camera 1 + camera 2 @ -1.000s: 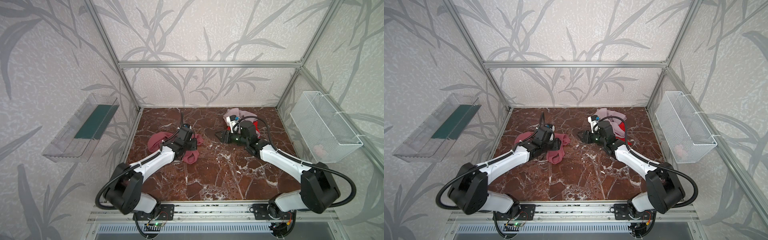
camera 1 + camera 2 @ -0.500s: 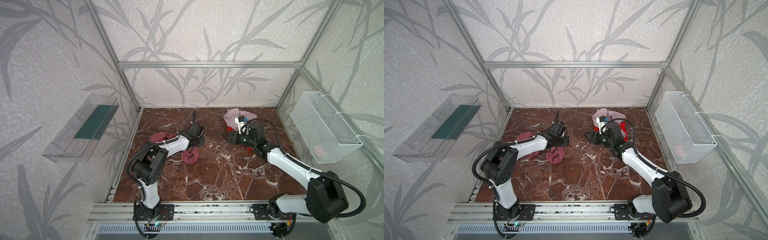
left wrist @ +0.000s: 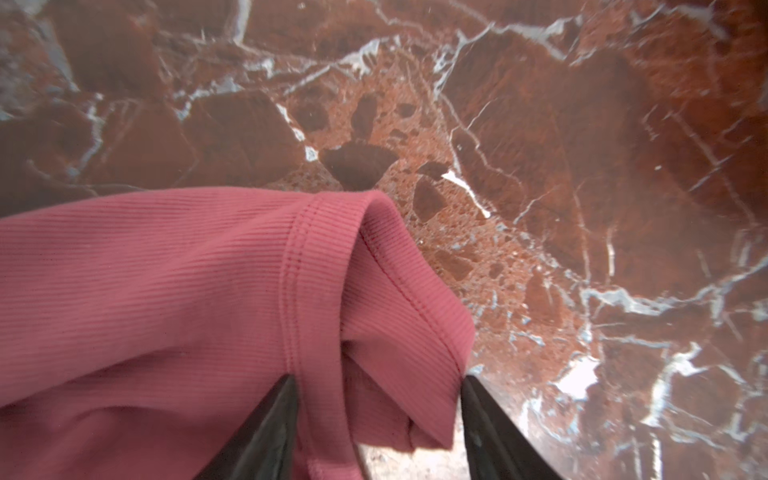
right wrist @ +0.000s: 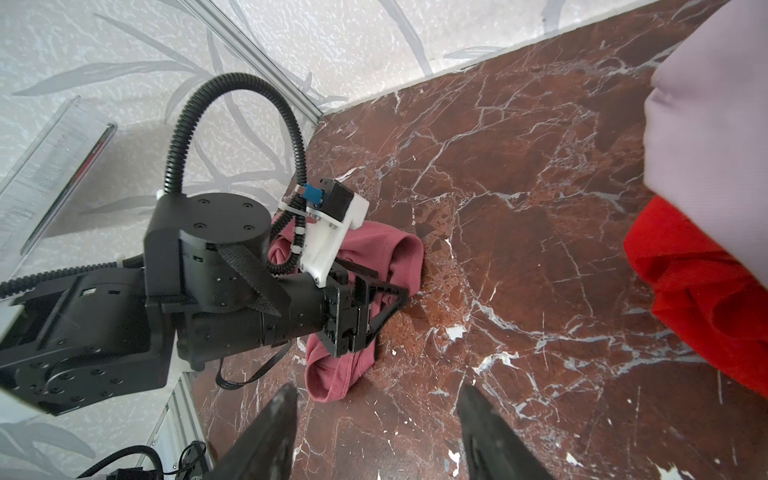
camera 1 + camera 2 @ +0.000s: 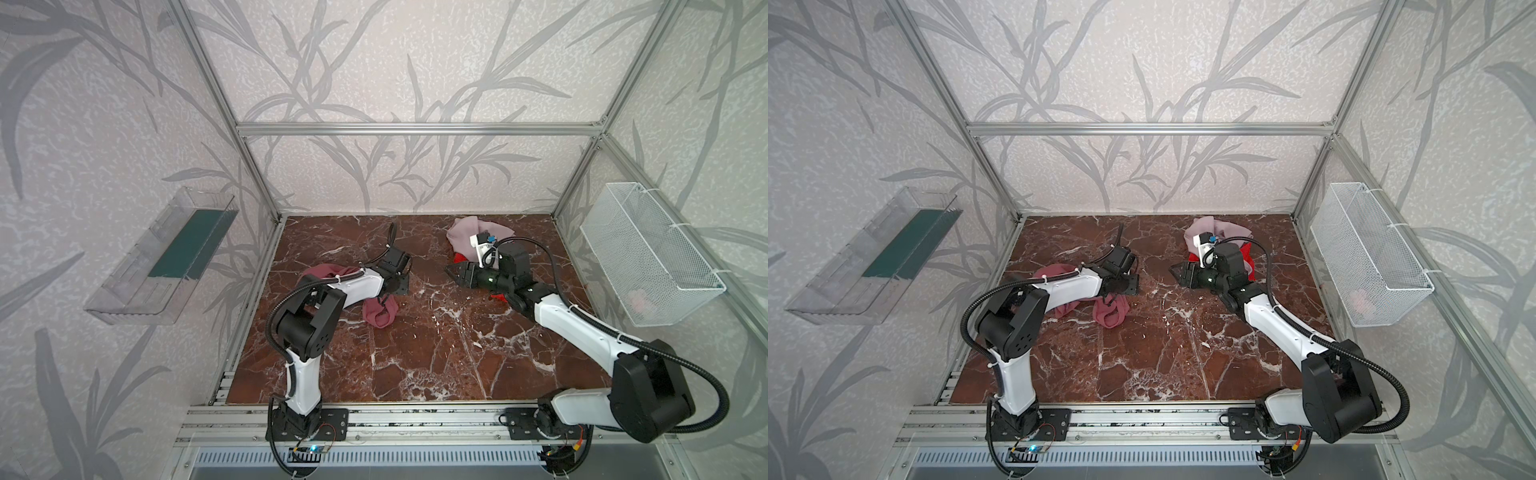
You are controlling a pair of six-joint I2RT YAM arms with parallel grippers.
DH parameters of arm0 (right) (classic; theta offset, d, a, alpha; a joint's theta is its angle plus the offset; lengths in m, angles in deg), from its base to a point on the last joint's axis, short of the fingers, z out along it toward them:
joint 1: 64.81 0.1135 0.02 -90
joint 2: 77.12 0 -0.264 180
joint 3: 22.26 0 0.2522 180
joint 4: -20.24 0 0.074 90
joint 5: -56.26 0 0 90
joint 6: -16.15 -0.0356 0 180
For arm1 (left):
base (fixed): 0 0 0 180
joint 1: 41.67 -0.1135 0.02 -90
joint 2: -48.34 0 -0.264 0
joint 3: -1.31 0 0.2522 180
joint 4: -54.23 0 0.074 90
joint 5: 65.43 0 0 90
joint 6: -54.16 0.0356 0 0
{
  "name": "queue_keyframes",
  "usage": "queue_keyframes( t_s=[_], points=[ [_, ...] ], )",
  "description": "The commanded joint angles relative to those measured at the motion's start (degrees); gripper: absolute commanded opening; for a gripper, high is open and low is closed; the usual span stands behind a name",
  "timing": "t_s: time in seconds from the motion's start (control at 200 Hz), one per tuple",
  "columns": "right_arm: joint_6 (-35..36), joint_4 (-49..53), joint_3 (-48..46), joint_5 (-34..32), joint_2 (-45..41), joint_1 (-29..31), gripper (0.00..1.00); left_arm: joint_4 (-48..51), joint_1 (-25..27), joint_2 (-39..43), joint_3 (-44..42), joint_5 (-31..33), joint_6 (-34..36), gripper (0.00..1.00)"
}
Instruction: Pick out a specific cloth from the pile
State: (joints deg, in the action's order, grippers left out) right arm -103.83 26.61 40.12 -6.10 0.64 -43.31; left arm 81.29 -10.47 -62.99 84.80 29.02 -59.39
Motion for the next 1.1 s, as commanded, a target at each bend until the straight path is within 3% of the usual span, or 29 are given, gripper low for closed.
queue_keyframes(
  t_s=[0.0,0.275,0.68,1.095],
  points=[
    [0.35,-0.67,-0.37,0.89,0.07,-0.57,0.62,1.15,0.3,-1.67,2.16,0.99,0.31,0.61],
    [-0.46,-1.16,-0.03,0.58,0.76,-0.93,0.62,1.72,0.32,-4.31,3.37,1.33,0.1,0.52],
    [-1.22,-1.25,-0.54,0.35,-0.14,-1.55,0.61,1.9,0.34,-3.41,3.08,1.44,0.7,0.0],
    [-0.71,0.8,-0.53,-0.04,-2.82,-1.72,0.61,2.56,0.33,7.98,2.85,-0.92,0.83,0.0]
  ],
)
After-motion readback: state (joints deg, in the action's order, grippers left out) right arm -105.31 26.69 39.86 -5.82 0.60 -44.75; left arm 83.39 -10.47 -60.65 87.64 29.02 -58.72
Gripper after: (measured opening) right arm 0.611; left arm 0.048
